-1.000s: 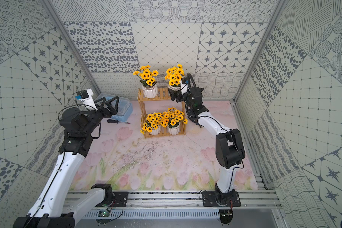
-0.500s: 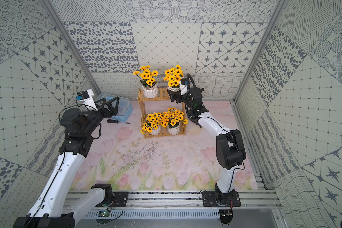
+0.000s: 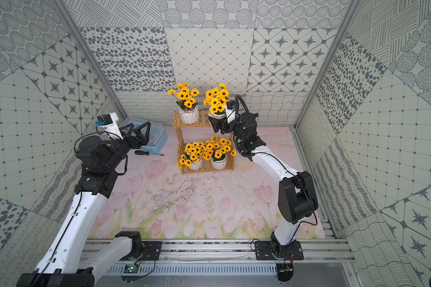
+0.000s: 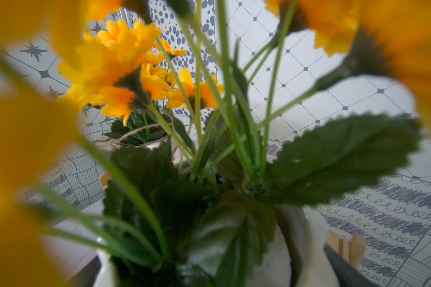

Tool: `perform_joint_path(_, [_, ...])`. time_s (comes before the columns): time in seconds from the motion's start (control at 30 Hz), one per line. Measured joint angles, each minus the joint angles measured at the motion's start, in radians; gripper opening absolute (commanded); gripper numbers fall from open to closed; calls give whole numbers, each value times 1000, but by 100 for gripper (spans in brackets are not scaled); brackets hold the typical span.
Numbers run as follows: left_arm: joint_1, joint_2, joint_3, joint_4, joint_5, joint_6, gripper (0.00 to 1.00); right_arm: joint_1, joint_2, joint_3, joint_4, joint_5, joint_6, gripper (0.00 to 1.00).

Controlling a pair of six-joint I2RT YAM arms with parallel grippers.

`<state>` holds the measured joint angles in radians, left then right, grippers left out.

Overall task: Take the sunflower pots off the shelves
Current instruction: Pick up the sunflower pot from the shelf, then place the sunflower pot at the center of the board.

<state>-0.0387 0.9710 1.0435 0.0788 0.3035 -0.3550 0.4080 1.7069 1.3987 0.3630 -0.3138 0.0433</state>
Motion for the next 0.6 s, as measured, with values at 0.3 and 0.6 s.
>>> perform_joint_path(0.3, [0, 0, -4, 0, 4, 0, 97, 16, -95, -74, -11, 3, -9, 0])
perform_joint_path(0.6, [0, 5, -4, 1, 5, 0, 97, 86, -264, -210, -58, 16, -9, 0])
